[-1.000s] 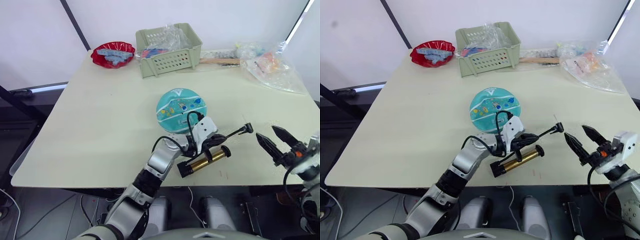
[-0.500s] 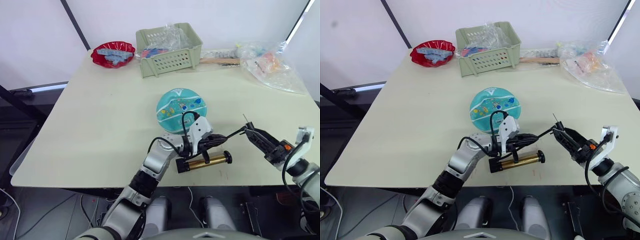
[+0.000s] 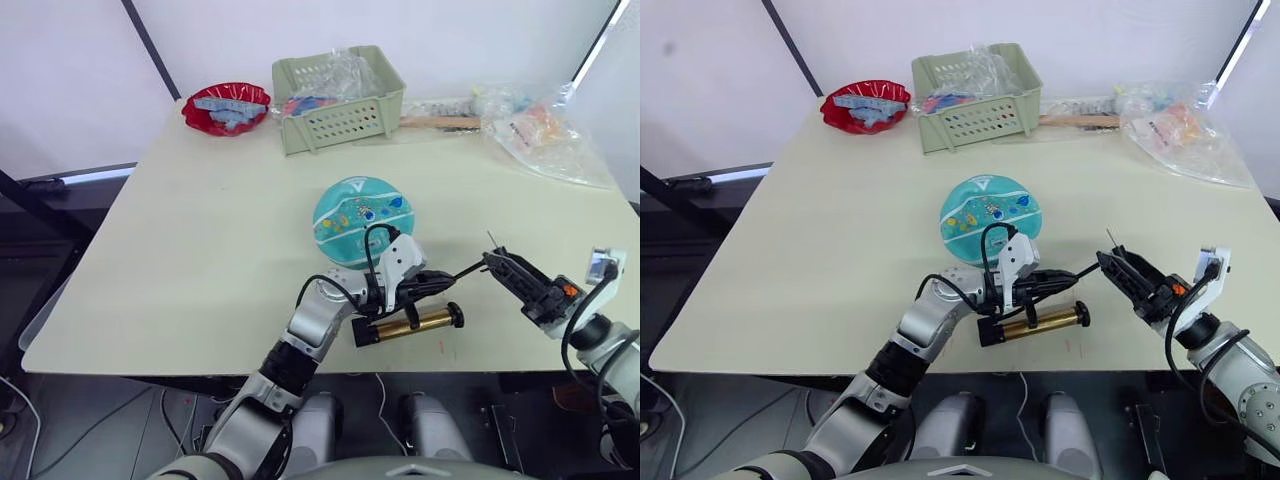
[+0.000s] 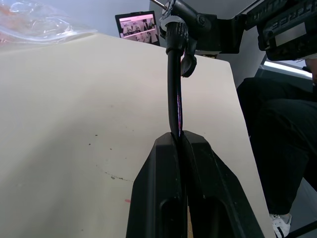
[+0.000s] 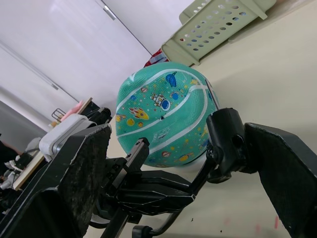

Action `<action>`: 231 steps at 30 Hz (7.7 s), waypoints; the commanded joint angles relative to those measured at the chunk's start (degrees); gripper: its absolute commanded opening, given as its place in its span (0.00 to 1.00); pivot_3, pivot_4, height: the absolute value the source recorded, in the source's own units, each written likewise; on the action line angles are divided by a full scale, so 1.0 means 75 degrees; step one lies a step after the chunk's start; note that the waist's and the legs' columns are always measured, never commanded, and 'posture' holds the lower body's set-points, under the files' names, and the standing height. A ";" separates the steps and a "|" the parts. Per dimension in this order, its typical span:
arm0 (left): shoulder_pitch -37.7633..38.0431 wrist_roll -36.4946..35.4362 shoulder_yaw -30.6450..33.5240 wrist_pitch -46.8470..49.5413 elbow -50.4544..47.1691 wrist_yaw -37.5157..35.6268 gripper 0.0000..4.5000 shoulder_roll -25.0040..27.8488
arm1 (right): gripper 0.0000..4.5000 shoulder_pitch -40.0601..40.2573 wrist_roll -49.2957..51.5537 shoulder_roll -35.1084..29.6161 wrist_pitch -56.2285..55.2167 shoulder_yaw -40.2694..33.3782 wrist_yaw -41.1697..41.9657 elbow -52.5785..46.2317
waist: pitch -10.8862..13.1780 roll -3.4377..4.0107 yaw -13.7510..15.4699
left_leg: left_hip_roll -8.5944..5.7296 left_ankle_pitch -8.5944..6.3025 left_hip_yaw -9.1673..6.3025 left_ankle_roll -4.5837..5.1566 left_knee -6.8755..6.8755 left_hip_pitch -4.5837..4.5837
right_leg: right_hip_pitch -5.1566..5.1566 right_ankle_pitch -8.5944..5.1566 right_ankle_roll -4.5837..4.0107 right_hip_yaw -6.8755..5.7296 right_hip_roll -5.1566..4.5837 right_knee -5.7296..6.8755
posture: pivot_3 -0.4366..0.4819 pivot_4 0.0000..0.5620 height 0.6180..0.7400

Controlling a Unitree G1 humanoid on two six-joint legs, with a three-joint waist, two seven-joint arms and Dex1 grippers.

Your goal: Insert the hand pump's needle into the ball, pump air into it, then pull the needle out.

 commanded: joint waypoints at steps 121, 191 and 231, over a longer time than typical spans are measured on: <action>0.0220 0.0141 -0.0268 -0.0566 0.0163 -0.0174 0.00 0.0161 | 0.07 -0.0377 -0.1371 0.0171 -0.0860 -0.0315 0.1012 0.0658 | 0.0001 0.0000 -0.0001 | 0.0002 -0.0001 -0.0001 0.0001 -0.0001 -0.0003 | -0.0003 -0.0006 0.0009 -0.0001 0.0000 -0.0003 | 0.48 0.27 1.00; -0.1686 -0.0825 0.2736 0.1629 -0.0212 0.0636 0.99 0.3722 | 0.07 -0.0311 -0.4998 -0.0920 -0.4968 0.0695 0.4172 0.0819 | 0.0067 -0.0061 -0.0177 | 0.0002 0.0000 -0.0044 -0.0002 -0.0005 -0.0003 | -0.0008 0.0014 -0.0022 -0.0006 0.0000 -0.0004 | 0.48 0.27 1.00; -0.1239 -0.0583 0.2660 0.1617 -0.0460 0.1758 0.01 0.2475 | 0.07 -0.2519 -0.4494 -0.2308 -0.0733 0.1854 0.2222 -0.0424 | 0.0065 -0.0058 -0.0111 | -0.0002 0.0000 -0.0047 -0.0002 0.0003 0.0000 | -0.0008 0.0016 -0.0023 0.0000 -0.0008 0.0009 | 0.48 0.27 1.00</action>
